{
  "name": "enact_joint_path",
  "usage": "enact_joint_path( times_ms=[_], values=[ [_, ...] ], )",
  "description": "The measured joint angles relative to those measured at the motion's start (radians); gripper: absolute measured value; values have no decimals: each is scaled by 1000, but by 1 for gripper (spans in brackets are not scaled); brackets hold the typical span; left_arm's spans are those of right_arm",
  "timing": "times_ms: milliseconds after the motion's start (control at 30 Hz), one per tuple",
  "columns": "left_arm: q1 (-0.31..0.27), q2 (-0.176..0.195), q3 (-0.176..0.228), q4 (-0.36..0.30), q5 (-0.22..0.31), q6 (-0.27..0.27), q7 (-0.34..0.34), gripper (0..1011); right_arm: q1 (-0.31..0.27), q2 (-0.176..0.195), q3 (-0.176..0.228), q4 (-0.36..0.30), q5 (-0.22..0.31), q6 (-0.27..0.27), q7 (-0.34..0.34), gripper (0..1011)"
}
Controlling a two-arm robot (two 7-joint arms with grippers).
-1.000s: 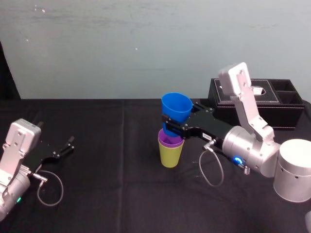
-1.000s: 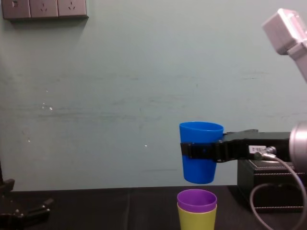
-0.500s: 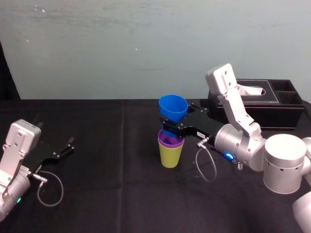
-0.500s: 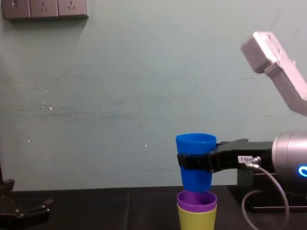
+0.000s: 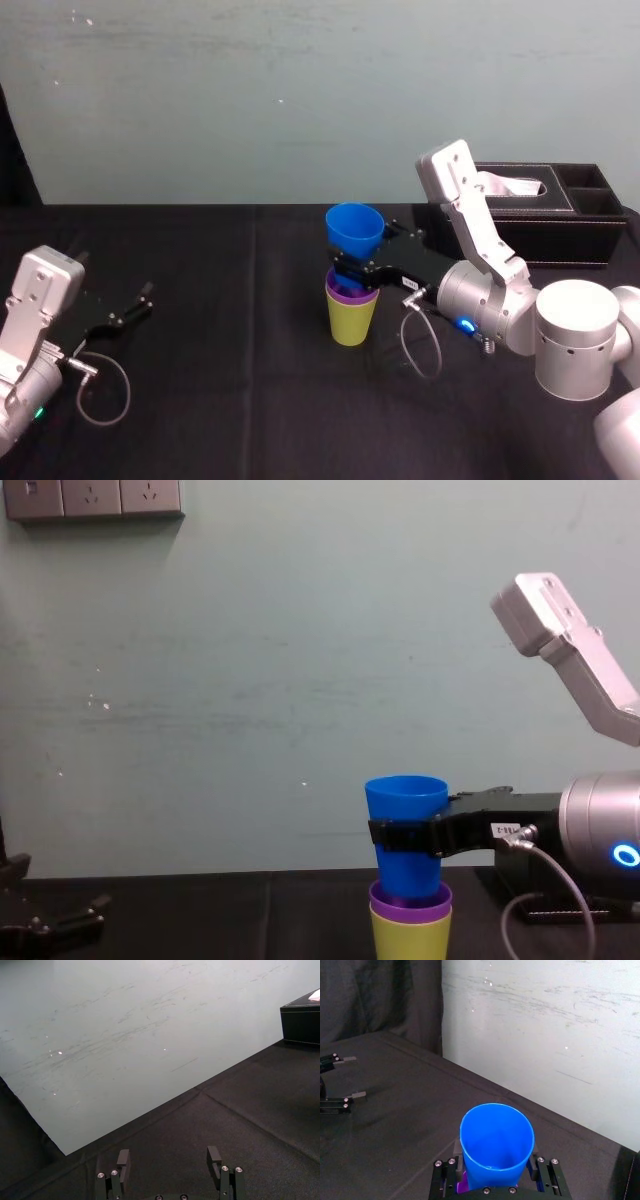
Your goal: Stack the three plastic cups sequentially using one hand.
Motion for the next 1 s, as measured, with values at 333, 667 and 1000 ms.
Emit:
enact_joint_path(
  times_ms=[333, 667, 1000],
  values=[
    [0, 0, 0, 0, 0, 0, 0, 1000, 8, -4, -6, 35, 6, -9, 1, 722],
    [0, 0, 0, 0, 0, 0, 0, 1000, 17, -11, -20, 77, 6, -28, 9, 722],
    [0, 0, 0, 0, 0, 0, 0, 1000, 16, -11, -18, 73, 6, -26, 9, 783]
  ],
)
